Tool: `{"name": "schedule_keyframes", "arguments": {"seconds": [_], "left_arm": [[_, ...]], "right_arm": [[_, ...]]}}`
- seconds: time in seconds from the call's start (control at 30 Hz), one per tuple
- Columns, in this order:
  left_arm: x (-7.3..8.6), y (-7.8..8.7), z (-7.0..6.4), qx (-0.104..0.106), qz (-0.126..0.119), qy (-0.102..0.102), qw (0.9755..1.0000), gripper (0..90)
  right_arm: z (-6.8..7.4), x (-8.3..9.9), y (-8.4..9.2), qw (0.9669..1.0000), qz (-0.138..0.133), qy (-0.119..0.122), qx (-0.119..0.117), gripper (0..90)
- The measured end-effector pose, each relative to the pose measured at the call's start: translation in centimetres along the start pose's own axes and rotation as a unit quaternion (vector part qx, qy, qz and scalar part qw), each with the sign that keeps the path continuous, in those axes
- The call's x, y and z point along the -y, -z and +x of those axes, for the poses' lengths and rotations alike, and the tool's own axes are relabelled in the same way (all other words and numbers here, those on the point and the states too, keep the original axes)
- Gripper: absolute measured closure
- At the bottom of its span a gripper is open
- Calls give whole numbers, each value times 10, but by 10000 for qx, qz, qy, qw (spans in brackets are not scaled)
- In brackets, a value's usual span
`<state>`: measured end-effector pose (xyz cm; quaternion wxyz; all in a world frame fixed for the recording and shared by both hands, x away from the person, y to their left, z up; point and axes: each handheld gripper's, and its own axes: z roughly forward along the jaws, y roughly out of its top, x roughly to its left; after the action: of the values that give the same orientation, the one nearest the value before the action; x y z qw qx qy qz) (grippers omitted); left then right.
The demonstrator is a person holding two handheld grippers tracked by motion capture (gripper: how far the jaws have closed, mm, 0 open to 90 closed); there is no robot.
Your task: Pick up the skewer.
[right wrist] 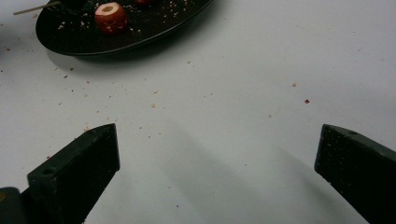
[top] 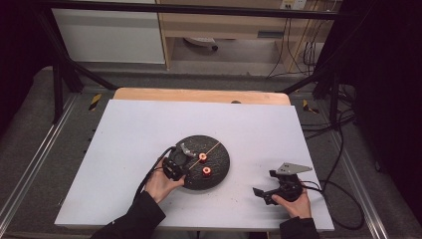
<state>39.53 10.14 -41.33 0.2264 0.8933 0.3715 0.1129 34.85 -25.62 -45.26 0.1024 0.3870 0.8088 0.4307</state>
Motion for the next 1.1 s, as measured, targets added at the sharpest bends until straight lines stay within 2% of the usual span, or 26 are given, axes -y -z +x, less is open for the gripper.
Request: {"name": "schedule_keyframes", "arguments": {"seconds": [0.37, 0.67, 1.1], "left_arm": [[6, 13, 3, 122, -357, 95, 9992, 883], [16, 26, 5, 104, -672, 155, 9976, 883], [39, 45, 11, 212, -1157, 300, 9926, 883]], "right_arm": [[0, 0, 0, 10000, -26, 6, 13, 10], [0, 0, 0, 10000, 10, -65, 25, 12], [2, -3, -2, 9999, 8, -94, 53, 11]]}}
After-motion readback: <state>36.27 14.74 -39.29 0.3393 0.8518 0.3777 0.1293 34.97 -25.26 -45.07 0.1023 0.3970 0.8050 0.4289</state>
